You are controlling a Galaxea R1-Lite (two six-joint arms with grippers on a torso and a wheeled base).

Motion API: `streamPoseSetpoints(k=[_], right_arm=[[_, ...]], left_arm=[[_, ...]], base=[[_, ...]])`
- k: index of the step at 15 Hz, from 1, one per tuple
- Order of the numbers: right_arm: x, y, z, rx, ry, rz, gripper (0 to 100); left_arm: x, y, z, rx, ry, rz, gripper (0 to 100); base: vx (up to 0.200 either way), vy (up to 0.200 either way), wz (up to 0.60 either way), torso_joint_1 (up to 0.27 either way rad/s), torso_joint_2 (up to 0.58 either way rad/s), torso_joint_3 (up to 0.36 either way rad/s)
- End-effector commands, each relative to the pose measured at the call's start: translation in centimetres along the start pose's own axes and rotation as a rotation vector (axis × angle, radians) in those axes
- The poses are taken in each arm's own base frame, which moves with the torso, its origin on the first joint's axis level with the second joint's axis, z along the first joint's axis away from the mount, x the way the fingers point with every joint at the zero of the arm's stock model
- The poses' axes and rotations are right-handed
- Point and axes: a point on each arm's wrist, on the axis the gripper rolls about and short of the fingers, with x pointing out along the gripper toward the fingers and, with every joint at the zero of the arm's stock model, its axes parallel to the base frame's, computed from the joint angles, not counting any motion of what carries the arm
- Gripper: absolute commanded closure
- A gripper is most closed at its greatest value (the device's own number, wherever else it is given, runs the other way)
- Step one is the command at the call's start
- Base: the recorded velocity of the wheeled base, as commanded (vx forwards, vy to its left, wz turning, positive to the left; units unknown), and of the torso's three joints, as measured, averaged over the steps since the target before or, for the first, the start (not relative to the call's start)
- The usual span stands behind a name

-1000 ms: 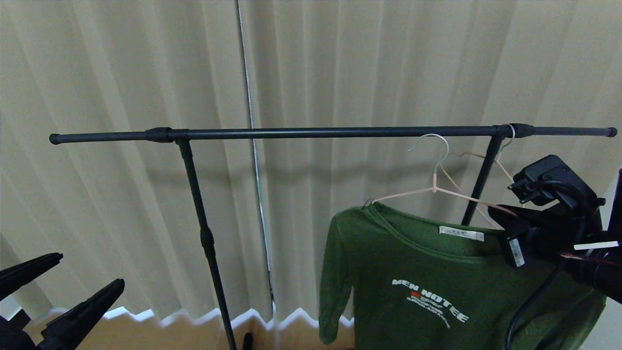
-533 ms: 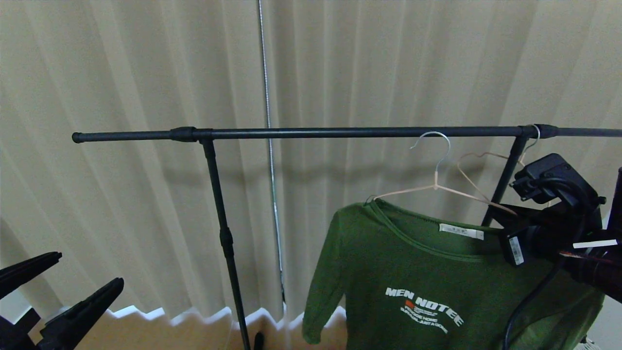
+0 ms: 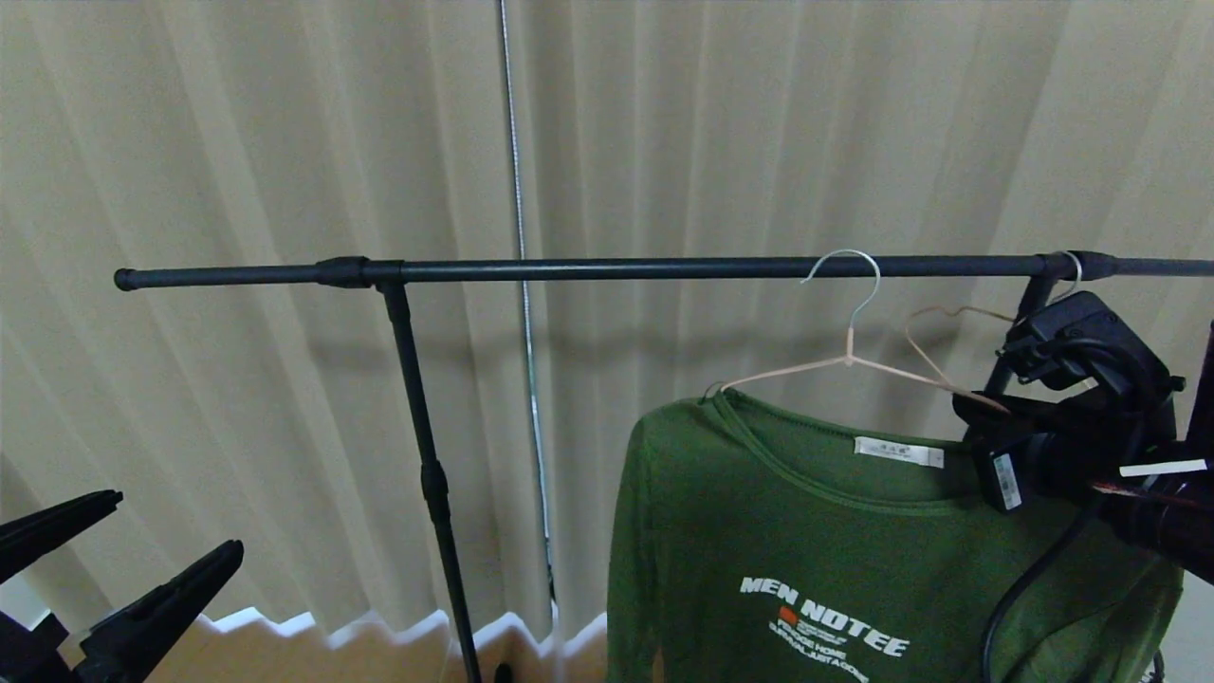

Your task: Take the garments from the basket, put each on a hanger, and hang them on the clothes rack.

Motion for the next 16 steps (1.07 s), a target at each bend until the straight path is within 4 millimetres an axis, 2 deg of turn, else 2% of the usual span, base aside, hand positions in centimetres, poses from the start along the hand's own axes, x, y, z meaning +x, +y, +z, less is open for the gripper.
streamPoseSetpoints(k=[1, 3, 10, 16], right_arm=[[0.1, 0.1, 0.0, -0.002, 0.002, 0.002, 100], [0.8, 0.3, 0.1, -0.007, 0.015, 0.007, 100], [4.2, 1.2, 2.1, 0.023, 0.012, 0.0, 100], [7.4, 4.0, 2.5, -0.015, 0.051, 0.016, 100]], left_arm=[[0.0, 0.0, 0.0, 0.0, 0.002, 0.0, 0], [0.0, 0.0, -0.2, 0.003, 0.005, 0.0, 0], [-0.1, 0.0, -0.3, 0.006, 0.006, 0.0, 0], [-0.1, -0.1, -0.3, 0.006, 0.005, 0.0, 0]], base=[[0.2, 0.0, 0.0, 0.017, 0.01, -0.002], [0.2, 0.0, 0.0, 0.01, 0.0, 0.005], [0.0, 0.0, 0.0, 0.0, 0.0, 0.0], [0.0, 0.0, 0.0, 0.0, 0.0, 0.0]])
